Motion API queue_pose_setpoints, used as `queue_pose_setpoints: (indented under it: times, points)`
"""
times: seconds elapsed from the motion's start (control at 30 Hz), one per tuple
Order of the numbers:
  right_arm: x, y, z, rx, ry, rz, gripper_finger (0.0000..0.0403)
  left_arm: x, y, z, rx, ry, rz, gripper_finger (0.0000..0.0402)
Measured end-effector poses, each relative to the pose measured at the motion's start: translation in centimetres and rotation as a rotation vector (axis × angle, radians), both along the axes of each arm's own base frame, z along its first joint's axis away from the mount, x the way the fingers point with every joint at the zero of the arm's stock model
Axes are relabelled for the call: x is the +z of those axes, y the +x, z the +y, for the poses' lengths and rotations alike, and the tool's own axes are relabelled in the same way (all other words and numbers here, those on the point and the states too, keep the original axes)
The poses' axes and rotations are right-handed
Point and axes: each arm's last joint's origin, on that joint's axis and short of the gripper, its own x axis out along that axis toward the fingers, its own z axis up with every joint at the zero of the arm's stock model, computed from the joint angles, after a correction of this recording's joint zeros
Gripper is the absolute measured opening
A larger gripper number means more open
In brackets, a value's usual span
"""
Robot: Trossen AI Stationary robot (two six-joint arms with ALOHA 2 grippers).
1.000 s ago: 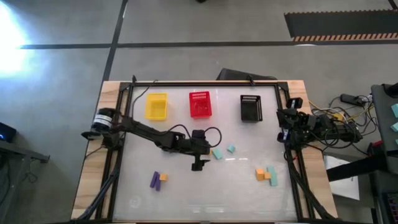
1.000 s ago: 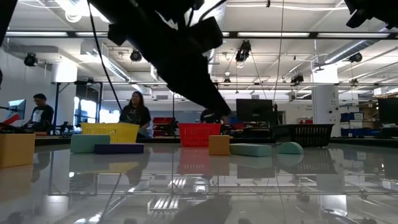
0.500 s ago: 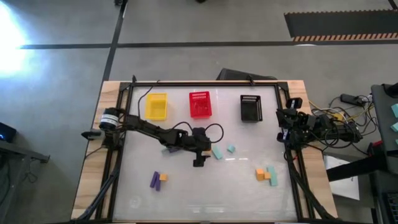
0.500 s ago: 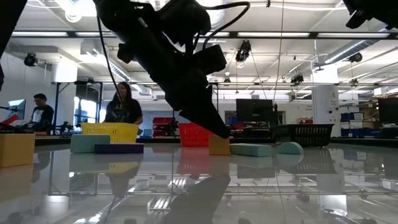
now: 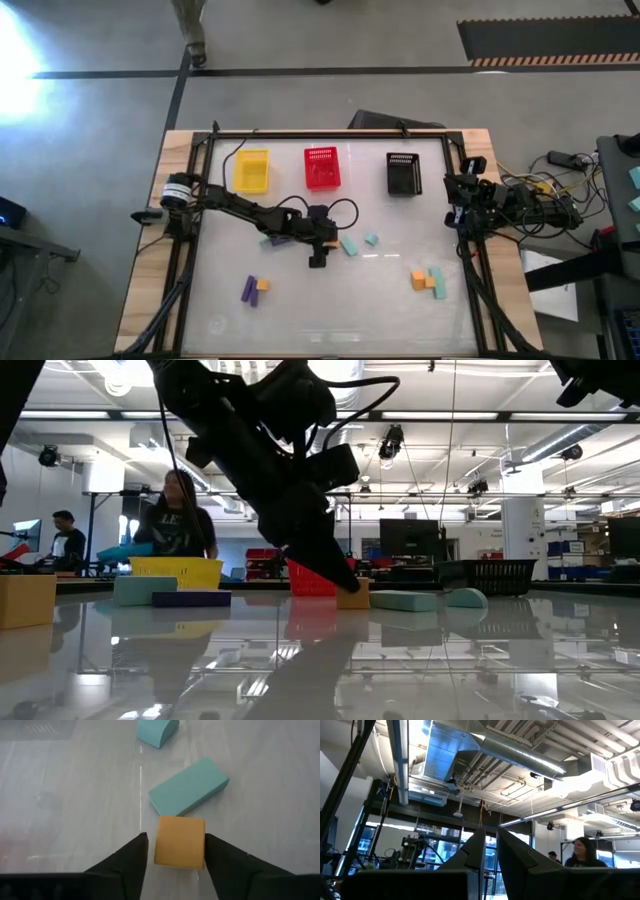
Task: Sort & place blocks by color
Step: Put the yellow block into the red bin
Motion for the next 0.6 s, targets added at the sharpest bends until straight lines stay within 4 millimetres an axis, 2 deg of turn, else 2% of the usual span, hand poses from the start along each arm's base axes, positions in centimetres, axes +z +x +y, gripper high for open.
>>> queue_pose_setpoints:
  times: [0.2,0.33,0.43,0.6]
  points:
    - [0.0,0.0,0.0,0.0,0.0,0.0,0.0038,0.0,0.0,0.0,-0.005,0.005,-0.001,0.0118]
    - [0.0,0.0,0.0,0.0,0.0,0.0,0.0038,0.4,-0.1,0.0,-0.009,0.011,0.01,0.0116]
    - [0.0,0.0,0.0,0.0,0.0,0.0,0.0038,1.5,-0.5,0.1,-0.034,0.043,0.016,0.0116]
    - [0.0,0.0,0.0,0.0,0.003,0.0,0.0038,4.8,-1.9,1.2,-0.008,0.08,0.015,0.0116]
